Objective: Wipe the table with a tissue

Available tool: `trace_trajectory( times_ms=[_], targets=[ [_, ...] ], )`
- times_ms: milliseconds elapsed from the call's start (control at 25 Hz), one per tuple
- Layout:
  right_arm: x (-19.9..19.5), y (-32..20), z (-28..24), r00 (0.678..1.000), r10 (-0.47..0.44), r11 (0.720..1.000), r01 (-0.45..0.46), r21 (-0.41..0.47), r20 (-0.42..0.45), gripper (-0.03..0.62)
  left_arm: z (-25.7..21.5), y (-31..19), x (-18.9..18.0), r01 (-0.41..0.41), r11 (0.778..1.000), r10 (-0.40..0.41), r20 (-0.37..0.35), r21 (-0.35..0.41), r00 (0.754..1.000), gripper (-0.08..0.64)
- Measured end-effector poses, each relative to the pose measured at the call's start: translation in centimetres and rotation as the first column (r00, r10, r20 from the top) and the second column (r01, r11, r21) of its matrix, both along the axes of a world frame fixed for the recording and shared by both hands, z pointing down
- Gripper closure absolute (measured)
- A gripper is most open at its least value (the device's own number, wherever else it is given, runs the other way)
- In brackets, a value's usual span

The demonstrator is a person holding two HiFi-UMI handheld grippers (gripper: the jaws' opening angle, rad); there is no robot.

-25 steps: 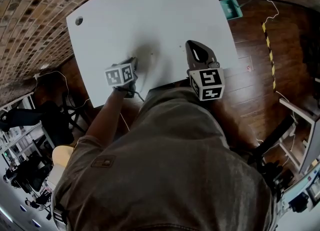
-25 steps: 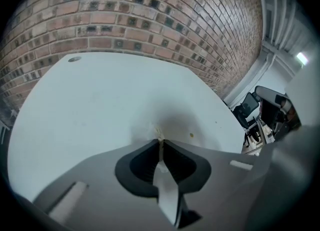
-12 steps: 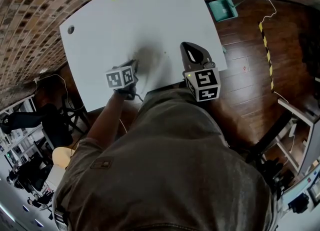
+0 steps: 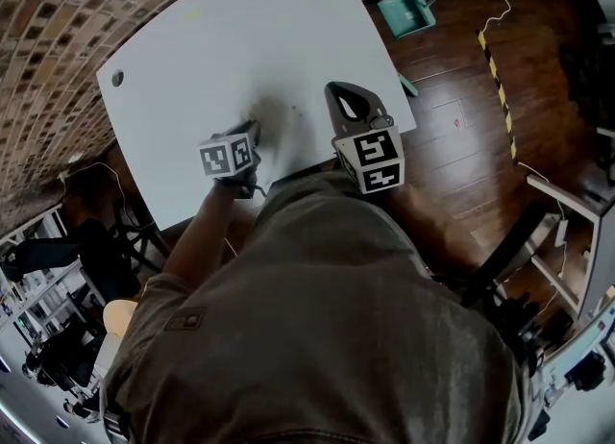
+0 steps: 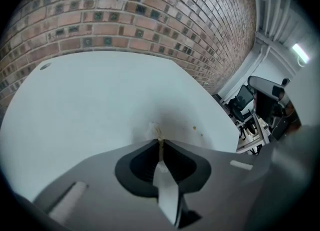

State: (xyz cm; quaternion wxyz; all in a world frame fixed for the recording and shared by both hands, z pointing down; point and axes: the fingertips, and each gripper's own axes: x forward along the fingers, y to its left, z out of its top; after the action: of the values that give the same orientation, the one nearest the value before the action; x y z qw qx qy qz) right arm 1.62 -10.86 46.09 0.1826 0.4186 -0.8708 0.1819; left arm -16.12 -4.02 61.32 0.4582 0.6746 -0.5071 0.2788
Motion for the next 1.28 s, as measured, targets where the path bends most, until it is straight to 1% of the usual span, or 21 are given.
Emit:
trace_trajectory(
  times_ms=[160,280,480,680,760,1000,1280],
  targets=[
    [-0.6,0.2,-0.1,1.0,-0.011,1.0,0.011,0.01,0.003,0.578,0.0,0.2,-0.4,0.004,1.0,-0.003,-0.009,0.002,1.0,0.529],
    [-1.3,0.5,-0.2,1.0,-0.018,1.0,0.018,0.01,0.001,0.578,0.0,0.5,-1.5,0.018,1.0,-0.018,-0.009,0.001,1.0,0.529],
    [-2.8,0.9,-0.2,1.0,-0.031,1.0,0.031,0.003,0.002,0.578,0.0,1.3,-4.7,0.069,0.998,-0.069,0.01,-0.001,0.998,0.529],
    [-4.3,1.4,0.0,0.999,-0.053,0.999,0.053,-0.007,-0.006,0.578,0.1,2.2,-8.4,0.137,0.991,-0.137,0.028,-0.006,0.99,0.529],
    [-4.6,1.2,-0.2,0.999,-0.054,0.999,0.054,0.0,0.003,0.578,0.1,2.2,-9.1,0.151,0.989,-0.151,0.025,-0.008,0.988,0.529],
    [-3.6,0.7,-0.1,0.999,-0.039,0.999,0.039,0.003,0.005,0.578,0.2,1.4,-8.3,0.161,0.987,-0.161,0.031,-0.004,0.986,0.529],
    [-1.8,-0.2,0.0,1.0,-0.026,1.0,0.026,0.0,0.012,0.578,0.2,-0.4,-5.5,0.124,0.992,-0.124,0.028,-0.001,0.992,0.529]
  ],
)
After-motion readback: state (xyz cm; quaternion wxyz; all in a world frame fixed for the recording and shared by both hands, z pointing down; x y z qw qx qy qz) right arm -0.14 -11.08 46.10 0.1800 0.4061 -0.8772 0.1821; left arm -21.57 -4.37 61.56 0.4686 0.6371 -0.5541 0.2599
